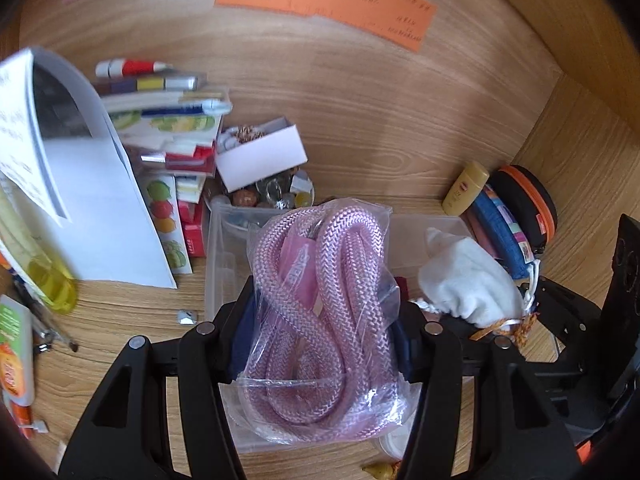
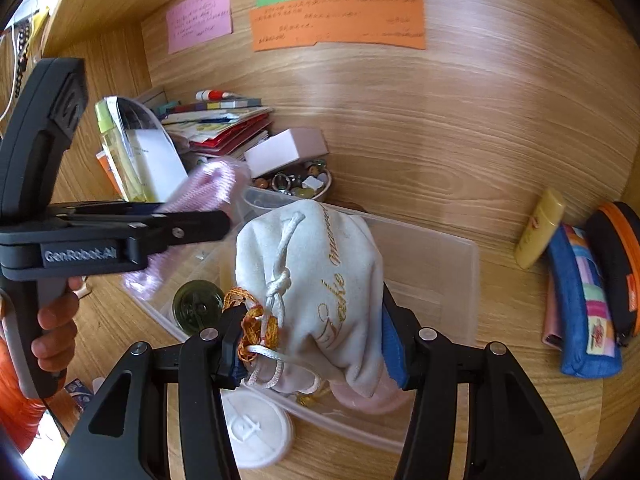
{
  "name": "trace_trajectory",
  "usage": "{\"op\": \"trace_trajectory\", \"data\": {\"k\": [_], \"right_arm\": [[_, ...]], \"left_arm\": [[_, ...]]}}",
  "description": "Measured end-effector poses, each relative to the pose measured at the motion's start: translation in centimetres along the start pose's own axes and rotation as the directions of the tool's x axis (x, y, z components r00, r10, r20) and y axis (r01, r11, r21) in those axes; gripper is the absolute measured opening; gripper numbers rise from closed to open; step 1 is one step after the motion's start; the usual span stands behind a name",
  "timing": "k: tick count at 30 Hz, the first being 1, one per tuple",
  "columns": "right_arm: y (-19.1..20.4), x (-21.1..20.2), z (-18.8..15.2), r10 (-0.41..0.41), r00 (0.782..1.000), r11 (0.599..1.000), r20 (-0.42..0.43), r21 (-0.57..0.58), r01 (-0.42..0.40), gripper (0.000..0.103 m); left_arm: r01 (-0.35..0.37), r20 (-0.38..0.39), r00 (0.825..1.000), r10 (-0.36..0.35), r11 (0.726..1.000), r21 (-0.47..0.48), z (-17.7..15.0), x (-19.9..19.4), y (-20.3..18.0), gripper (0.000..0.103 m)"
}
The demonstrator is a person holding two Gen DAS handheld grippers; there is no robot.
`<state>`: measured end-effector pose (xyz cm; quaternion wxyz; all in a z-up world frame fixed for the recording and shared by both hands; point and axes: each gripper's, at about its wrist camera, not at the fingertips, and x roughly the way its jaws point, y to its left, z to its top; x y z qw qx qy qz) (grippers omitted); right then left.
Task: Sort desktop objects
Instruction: 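Carry the rope bag and white pouch over the clear box and open both tools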
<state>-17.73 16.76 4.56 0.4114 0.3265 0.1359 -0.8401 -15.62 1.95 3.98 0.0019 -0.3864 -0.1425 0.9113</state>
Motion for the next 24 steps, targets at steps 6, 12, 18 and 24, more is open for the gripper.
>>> {"op": "trace_trajectory", "data": {"k": [6, 12, 18, 24], "right_arm": [[0.4, 2.4, 0.4, -0.021, 0.999, 1.0, -0.039, -0.013, 0.02, 0.049], [-0.5, 4.6, 0.2, -0.052, 0.995, 0.999, -0.085, 0.0, 0.053, 0.049], [-0.5, 5.7, -0.2, -0.068, 0.991, 0.998, -0.115, -0.009, 0.067, 0.049], [-0.7, 5.6, -0.4, -0.078, 0.99, 0.997, -0.119, -0.009, 0.078, 0.053]], "left_arm": [[0.024, -0.018, 1.0, -0.024, 1.0, -0.007, 0.0, 1.2, 0.8, 0.056], [0.078, -0.041, 0.996, -0.079, 0.997, -0.01, 0.0, 1.5, 2.0, 0.056], [0.074, -0.043, 0.996, -0.073, 0.997, 0.014, -0.1, 1.2, 1.6, 0.057], [0.077, -0.047, 0.996, -0.076, 0.997, 0.014, -0.1, 1.0, 1.5, 0.058]]}}
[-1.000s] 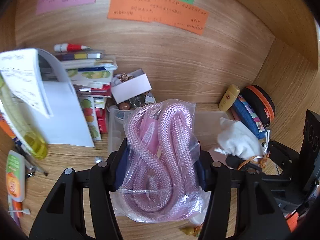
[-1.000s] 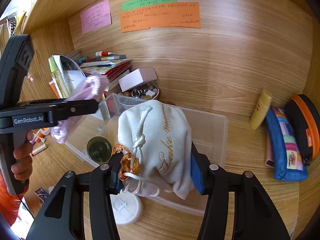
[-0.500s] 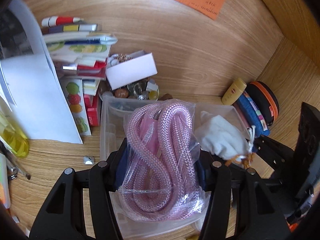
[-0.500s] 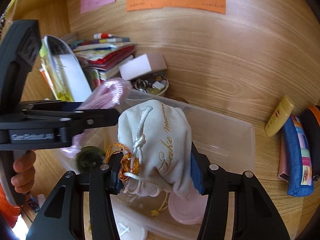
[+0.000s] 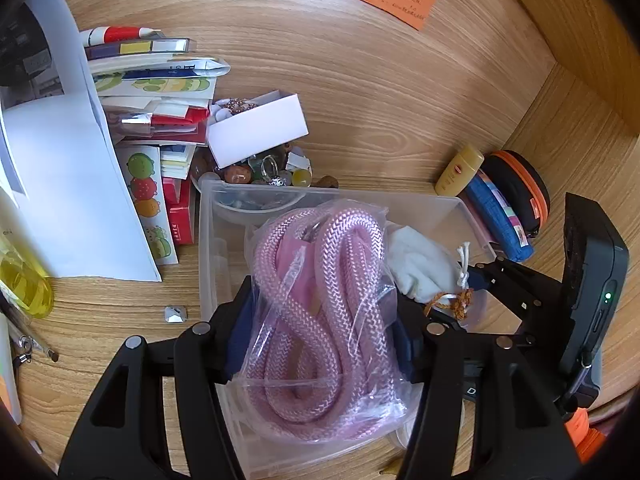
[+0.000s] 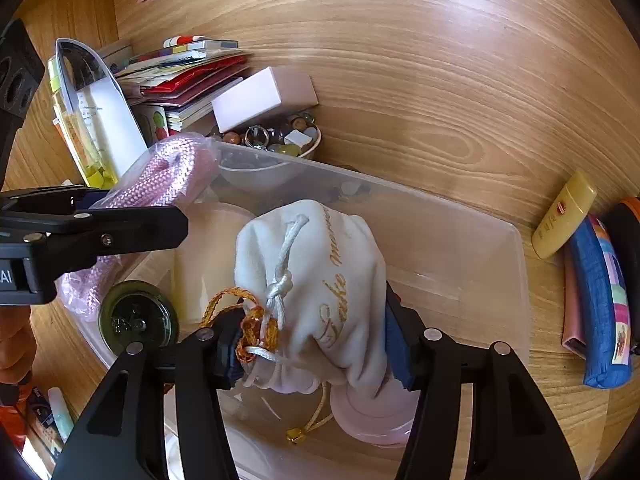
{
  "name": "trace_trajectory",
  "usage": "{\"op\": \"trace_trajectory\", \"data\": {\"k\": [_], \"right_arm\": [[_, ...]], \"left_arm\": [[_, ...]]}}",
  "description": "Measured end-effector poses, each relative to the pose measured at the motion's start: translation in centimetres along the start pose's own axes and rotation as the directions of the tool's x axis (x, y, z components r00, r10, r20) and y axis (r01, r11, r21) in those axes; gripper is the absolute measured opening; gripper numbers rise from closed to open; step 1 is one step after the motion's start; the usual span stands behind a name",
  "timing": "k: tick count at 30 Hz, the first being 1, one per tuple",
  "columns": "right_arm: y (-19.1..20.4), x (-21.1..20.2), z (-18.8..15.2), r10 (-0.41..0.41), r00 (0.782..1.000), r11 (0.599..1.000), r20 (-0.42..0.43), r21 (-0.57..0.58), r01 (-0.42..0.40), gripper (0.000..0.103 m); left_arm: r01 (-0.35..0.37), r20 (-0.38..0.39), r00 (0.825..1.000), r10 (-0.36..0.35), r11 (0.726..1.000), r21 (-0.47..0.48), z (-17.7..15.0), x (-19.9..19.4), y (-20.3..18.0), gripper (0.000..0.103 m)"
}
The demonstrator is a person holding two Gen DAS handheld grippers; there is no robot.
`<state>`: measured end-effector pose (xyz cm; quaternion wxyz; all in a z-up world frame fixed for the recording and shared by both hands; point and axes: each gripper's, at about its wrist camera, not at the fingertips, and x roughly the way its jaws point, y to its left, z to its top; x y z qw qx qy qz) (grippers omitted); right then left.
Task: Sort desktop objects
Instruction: 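Carry the rope bag and white pouch over the clear box and open both tools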
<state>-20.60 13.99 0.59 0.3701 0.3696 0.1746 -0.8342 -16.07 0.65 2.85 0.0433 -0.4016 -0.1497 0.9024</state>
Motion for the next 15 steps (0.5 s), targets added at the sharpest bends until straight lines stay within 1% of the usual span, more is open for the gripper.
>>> {"op": "trace_trajectory", "data": {"k": [3, 6, 9, 11, 13, 15], "right_arm": [[-0.2, -0.1, 0.0, -0.005, 1.0, 1.0, -0.015, 0.006, 0.005, 0.058], [-0.3, -0.5, 0.0, 0.001, 1.0, 1.0, -0.023, 0.016, -0.001, 0.059], [-0.3, -1.1, -0.1, -0.006, 1.0, 1.0, -0.017, 0.015, 0.006, 0.063], [-0.2, -1.6, -0.2, -0.016, 1.0, 1.0, -0.004, 0.018, 0.016, 0.078], [-0.3, -2.4, -0.3, -0.025, 1.0, 1.0, 0.01, 0.019, 0.024, 0.084], [-0.3, -3.0, -0.5, -0.027, 1.0, 1.0, 0.008, 0.006, 0.027, 0.084]], "left_arm": [[0.002, 0.001, 1.0, -0.002, 1.0, 0.008, -0.2, -0.2, -0.1, 0.059], [-0.01, 0.015, 1.0, 0.01, 1.0, 0.029, -0.7, -0.3, -0.2, 0.06], [0.0, 0.019, 1.0, 0.0, 1.0, 0.018, -0.8, -0.5, 0.1, 0.06], [0.004, 0.022, 1.0, -0.004, 1.0, 0.007, -0.9, -0.7, 0.4, 0.06], [0.013, 0.022, 1.0, -0.014, 1.0, 0.005, -1.1, -0.9, 0.5, 0.061], [0.014, 0.019, 1.0, -0.015, 1.0, 0.011, -1.4, -1.0, 0.4, 0.062]]}}
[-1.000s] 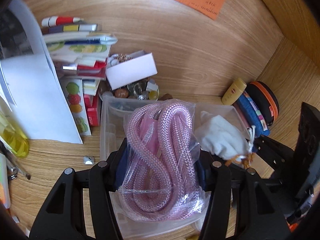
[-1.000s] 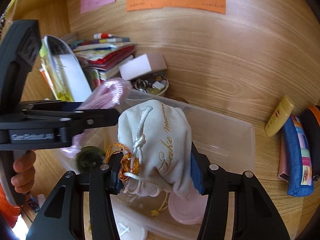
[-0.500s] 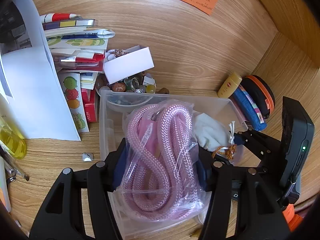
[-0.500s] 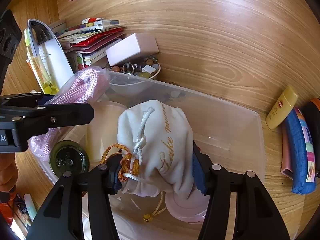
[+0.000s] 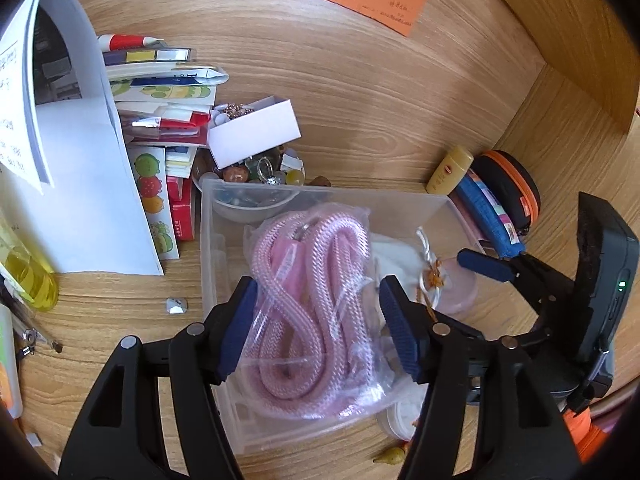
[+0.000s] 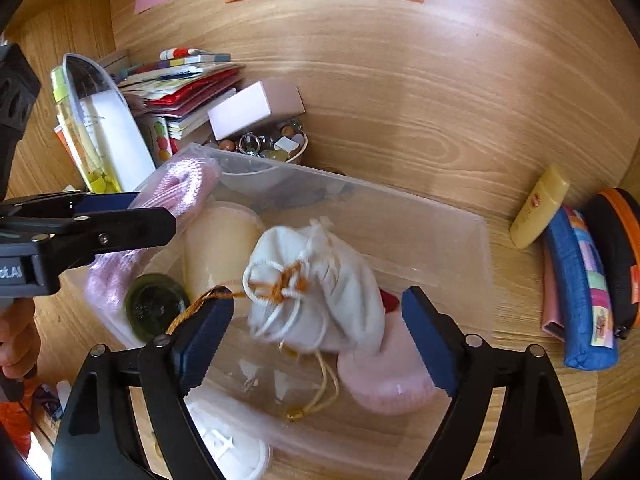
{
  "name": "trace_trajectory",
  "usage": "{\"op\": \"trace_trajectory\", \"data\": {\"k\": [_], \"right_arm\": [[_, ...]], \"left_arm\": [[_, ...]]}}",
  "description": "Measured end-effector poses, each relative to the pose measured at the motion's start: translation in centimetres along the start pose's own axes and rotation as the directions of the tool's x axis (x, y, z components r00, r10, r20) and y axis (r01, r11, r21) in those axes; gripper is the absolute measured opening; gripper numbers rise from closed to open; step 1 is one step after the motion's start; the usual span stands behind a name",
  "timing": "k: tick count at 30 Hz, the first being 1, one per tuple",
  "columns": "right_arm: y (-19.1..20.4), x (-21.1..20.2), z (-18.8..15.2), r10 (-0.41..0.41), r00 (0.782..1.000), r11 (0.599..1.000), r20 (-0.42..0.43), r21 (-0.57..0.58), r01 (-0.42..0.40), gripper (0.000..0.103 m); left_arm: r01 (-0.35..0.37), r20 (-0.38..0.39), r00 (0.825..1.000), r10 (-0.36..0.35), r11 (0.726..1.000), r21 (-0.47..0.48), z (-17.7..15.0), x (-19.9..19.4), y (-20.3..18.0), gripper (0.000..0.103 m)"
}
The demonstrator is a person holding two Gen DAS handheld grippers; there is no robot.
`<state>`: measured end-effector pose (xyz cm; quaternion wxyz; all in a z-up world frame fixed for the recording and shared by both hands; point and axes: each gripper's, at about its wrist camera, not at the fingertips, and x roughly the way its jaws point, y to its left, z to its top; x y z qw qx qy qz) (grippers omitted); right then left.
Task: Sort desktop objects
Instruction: 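Carry the rope bag and white pouch over the clear box and open both tools, then reach left tool to the light-blue bottle while right tool reaches the white round tub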
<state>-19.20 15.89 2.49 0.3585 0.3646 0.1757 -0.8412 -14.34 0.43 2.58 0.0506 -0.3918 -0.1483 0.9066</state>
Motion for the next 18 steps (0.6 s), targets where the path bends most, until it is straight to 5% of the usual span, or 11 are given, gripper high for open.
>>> {"op": "trace_trajectory", "data": {"k": [18], "right_arm": [[0.4, -6.0, -3.2, -0.04, 0.997, 0.998, 0.069, -0.035, 0.043, 0.085]], "left_arm": [[-0.032, 0.054, 0.998, 0.027, 0.996, 0.079, -1.3, -4.9, -3.3, 0.074]]}}
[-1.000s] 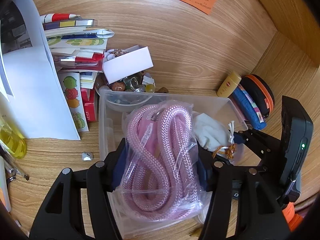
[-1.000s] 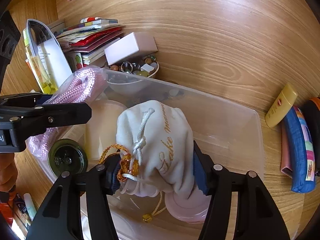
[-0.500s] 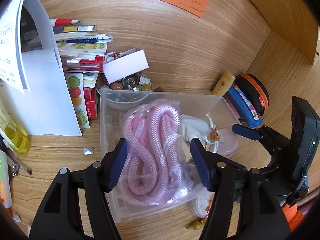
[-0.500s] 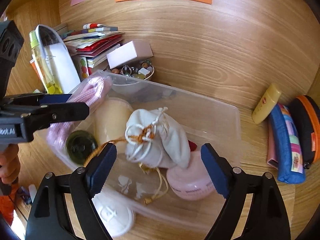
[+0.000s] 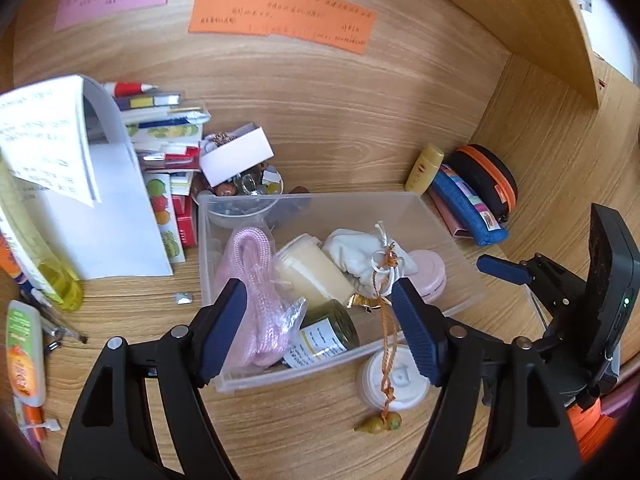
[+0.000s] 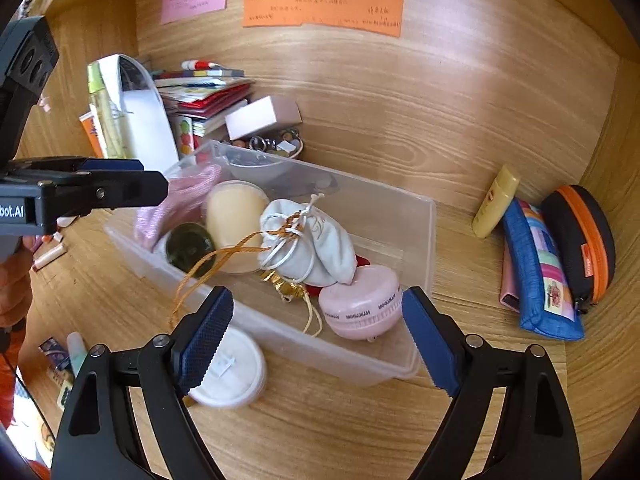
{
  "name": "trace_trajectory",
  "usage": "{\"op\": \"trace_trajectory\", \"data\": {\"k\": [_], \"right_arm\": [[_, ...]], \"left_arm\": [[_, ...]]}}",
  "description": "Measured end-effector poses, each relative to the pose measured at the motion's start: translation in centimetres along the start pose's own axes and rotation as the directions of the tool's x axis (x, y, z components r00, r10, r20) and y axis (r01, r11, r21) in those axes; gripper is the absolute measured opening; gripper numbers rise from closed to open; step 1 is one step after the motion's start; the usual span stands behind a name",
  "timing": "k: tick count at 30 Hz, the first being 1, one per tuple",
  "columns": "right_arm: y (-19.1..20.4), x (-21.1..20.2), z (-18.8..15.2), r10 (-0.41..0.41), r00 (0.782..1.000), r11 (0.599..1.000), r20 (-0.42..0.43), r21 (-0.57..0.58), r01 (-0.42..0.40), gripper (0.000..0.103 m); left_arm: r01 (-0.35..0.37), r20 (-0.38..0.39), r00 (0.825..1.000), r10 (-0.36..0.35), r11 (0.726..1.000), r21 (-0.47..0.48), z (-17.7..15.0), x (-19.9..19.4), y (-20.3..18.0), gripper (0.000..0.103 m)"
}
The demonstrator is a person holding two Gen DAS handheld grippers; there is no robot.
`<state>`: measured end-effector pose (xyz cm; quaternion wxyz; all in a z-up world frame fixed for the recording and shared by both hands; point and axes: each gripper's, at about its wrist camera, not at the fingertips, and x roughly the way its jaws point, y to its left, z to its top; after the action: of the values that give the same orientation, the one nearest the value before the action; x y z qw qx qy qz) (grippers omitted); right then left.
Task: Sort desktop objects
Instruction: 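Reach left tool to the light-blue bottle while right tool reaches the white round tub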
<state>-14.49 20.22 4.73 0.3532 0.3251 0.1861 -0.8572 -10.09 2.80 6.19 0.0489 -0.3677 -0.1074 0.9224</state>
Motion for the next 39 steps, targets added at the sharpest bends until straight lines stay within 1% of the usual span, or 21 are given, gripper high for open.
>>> {"op": "trace_trajectory", "data": {"k": [5, 9, 16, 23, 29, 32, 37, 39], "right_arm": [[1.3, -1.2, -0.7, 0.022, 1.0, 0.999, 0.02, -0.036, -0.022, 0.085], [2.3, -1.6, -1.7, 0.038, 0.999, 0.997, 0.012, -0.071, -0.037, 0.087], [3.1, -1.1, -3.6, 0.018, 1.0, 0.991, -0.026, -0.131, -0.021, 0.087], [2.7, 0.3, -5.3, 0.028, 0.995, 0.993, -0.093, -0.115, -0.038, 0.087], [2.7, 1.7, -6.1, 0.035, 0.988, 0.992, -0.151, -0.112, -0.052, 0.087], [2.9, 2.2, -6.2, 0.051, 0.984, 0.991, -0.169, -0.115, -0.071, 0.087], [3.7, 3.2, -6.0, 0.069, 0.98, 0.986, -0.185, -0.134, -0.095, 0.087], [4.1, 3.7, -5.8, 0.086, 0.977, 0.984, -0.195, -0.136, -0.114, 0.087]], "left_arm": [[-0.046, 0.024, 0.999, 0.046, 0.999, 0.01, -0.8, -1.7, 0.0, 0.074], [-0.083, 0.006, 0.997, 0.083, 0.997, 0.0, -2.0, -2.3, 0.9, 0.074], [-0.152, -0.065, 0.986, 0.15, 0.988, -0.022, -5.4, -3.1, 3.5, 0.074], [-0.202, -0.166, 0.966, 0.196, 0.979, -0.019, -9.1, -3.1, 4.8, 0.074], [-0.202, -0.225, 0.956, 0.187, 0.978, -0.046, -11.2, -2.7, 4.9, 0.075], [-0.209, -0.236, 0.952, 0.195, 0.977, -0.035, -11.8, -2.7, 4.5, 0.075], [-0.193, -0.249, 0.951, 0.183, 0.981, -0.018, -13.1, -3.4, 3.8, 0.075], [-0.192, -0.249, 0.951, 0.185, 0.981, -0.004, -13.7, -3.7, 3.4, 0.078]]}}
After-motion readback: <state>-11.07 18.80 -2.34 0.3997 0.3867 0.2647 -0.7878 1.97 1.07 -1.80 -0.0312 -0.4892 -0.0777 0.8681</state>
